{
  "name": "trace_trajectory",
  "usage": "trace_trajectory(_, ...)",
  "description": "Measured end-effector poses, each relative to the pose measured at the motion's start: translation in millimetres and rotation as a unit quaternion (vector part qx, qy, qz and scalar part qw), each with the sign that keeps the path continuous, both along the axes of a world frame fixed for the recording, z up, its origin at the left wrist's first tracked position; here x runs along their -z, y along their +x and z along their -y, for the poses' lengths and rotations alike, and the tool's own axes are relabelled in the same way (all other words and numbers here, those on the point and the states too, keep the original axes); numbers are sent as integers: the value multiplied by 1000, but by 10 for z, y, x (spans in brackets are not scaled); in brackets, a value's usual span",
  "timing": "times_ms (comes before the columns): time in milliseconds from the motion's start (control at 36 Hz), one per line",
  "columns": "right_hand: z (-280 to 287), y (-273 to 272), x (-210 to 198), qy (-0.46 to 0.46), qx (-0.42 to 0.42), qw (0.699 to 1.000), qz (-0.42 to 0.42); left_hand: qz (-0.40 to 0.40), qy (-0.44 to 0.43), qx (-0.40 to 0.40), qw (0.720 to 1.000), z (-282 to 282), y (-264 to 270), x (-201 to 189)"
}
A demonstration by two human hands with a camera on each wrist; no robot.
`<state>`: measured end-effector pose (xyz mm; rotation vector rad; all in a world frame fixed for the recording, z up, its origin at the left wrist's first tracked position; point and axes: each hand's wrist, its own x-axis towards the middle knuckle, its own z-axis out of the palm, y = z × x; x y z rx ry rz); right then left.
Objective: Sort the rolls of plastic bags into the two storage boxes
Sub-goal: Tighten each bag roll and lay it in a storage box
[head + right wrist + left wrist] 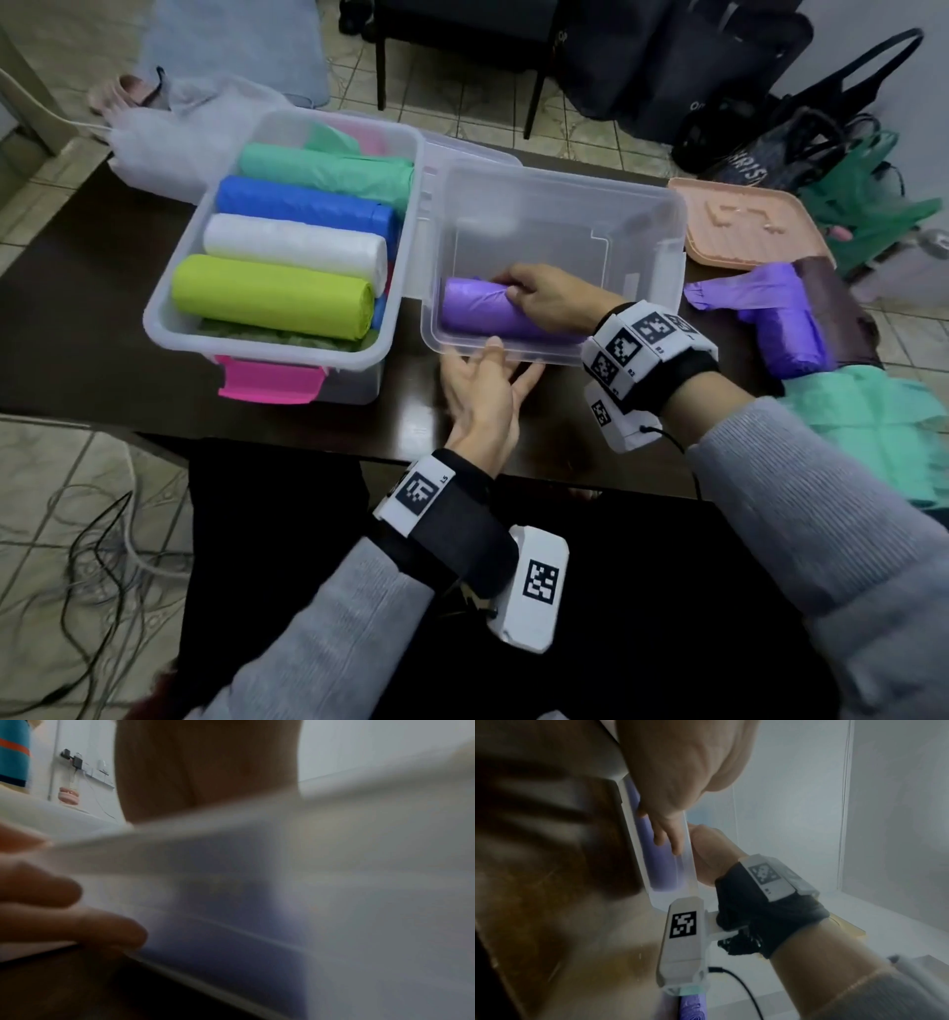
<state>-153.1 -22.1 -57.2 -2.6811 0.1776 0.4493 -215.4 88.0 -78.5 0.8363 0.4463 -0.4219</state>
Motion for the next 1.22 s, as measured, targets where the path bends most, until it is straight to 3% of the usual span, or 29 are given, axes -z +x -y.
trace_trajectory(56, 25, -21, 25, -11, 4, 999, 33, 0, 2, 0, 1000, -1, 18, -11)
trace_trajectory(139, 98, -96, -60, 47, 56, 974, 213, -4, -3, 1, 1000, 3, 58, -48)
trace_trajectory(222, 258, -222, -217, 38, 144, 904, 400, -6, -1, -1, 1000, 20, 98, -94)
trace_trajectory(306, 399, -376, -290, 27, 253, 828, 500, -9, 6, 3, 1000, 35, 116, -145)
trace_trajectory(361, 495, -469, -277, 78, 356, 817, 447, -14, 14, 3, 1000, 55, 125, -162)
trace_trajectory(417, 602, -523, -216, 151, 438, 828, 316, -18, 21, -1, 1000, 84, 136, -196)
trace_trajectory(472, 637, -547, -164, 268, 452, 819, 231, -30, 20, -7, 999, 111, 157, -232)
trace_trajectory(528, 632, -576, -131, 360, 454, 789, 203, -48, 16, -17, 999, 147, 181, -267)
trace_trajectory(611, 666, -600, -123, 421, 447, 768, 184, -54, 12, -29, 998, 183, 224, -332)
trace_trajectory(1222, 686, -611, -109, 485, 424, 746, 169, -79, 67, 1, 995, 214, 393, -409)
